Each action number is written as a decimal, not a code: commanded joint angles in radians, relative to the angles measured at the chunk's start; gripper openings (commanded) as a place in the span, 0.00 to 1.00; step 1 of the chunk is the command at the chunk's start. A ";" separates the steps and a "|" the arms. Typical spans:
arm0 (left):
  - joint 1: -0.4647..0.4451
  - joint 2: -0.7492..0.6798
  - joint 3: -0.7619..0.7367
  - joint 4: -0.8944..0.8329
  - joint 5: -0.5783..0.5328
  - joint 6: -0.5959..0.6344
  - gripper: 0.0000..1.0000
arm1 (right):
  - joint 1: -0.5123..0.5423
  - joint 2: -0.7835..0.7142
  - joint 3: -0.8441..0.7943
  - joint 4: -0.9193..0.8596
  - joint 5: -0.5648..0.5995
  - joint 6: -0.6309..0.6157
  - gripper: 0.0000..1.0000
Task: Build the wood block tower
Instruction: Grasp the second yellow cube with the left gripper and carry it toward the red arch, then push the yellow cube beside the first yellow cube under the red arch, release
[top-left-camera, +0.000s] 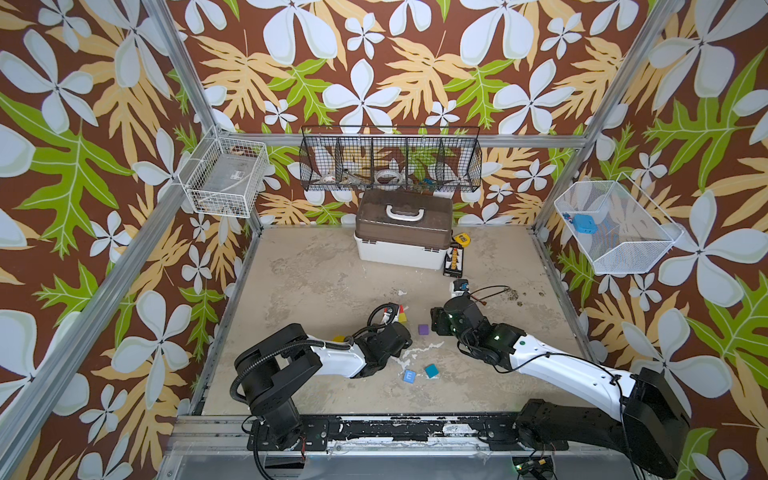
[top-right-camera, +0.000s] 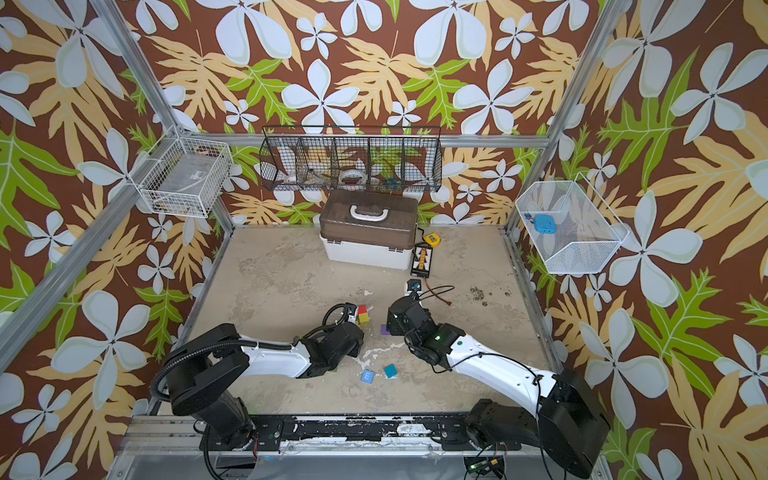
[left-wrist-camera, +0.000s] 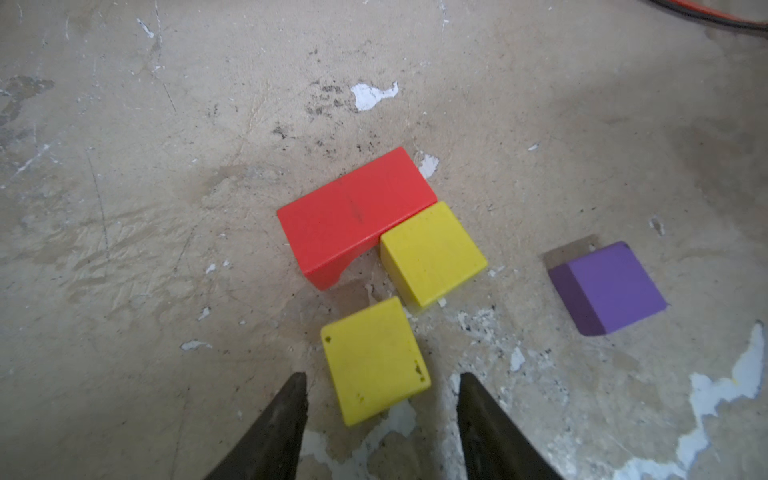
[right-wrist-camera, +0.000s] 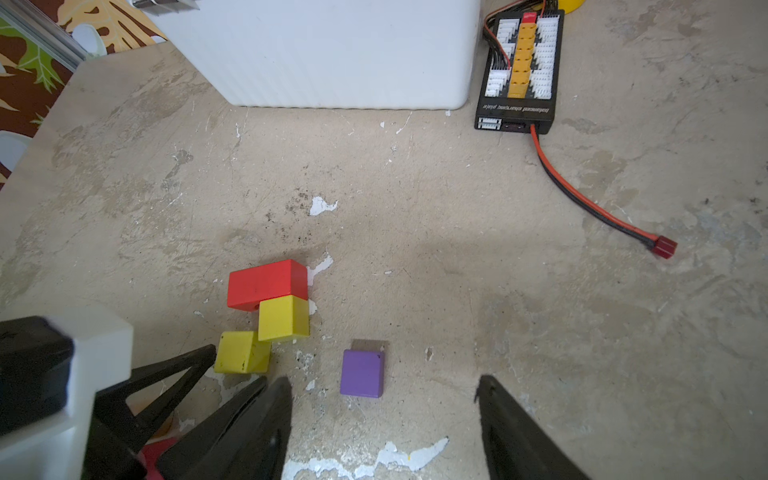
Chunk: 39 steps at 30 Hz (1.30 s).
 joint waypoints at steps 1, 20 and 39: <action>0.001 -0.037 -0.019 0.020 0.028 0.020 0.63 | 0.000 0.000 0.005 -0.005 0.002 -0.005 0.71; 0.065 -0.095 -0.114 0.070 0.122 0.122 0.42 | 0.000 0.014 0.007 -0.005 0.002 -0.005 0.71; 0.081 -0.023 -0.062 0.076 0.122 0.118 0.31 | 0.000 0.026 0.014 -0.013 0.002 -0.004 0.71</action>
